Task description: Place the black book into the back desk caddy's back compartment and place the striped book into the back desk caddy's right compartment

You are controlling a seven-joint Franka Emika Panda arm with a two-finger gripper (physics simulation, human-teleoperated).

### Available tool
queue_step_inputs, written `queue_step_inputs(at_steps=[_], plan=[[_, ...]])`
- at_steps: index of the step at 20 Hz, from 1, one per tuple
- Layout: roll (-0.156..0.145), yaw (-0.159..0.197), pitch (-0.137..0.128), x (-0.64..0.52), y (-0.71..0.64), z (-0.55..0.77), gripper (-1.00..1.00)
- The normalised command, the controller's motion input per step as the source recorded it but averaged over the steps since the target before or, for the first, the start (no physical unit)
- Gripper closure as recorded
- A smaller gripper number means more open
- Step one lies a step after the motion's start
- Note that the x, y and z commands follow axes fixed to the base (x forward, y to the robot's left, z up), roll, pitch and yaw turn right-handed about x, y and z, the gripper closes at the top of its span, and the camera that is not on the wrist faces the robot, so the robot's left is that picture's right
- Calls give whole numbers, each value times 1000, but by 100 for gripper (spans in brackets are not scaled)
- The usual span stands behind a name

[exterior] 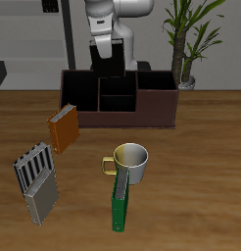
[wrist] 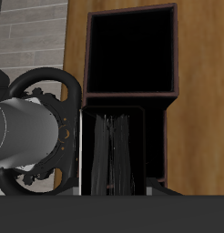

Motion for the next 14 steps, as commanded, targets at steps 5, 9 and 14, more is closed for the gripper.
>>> queue_step_inputs(at_steps=[5,9,14], plan=[[-2,-3,2,36,-24,-46,100],[-5,-10,18,21,-20,-84,100],[1,7,3,42,7,-53,100]])
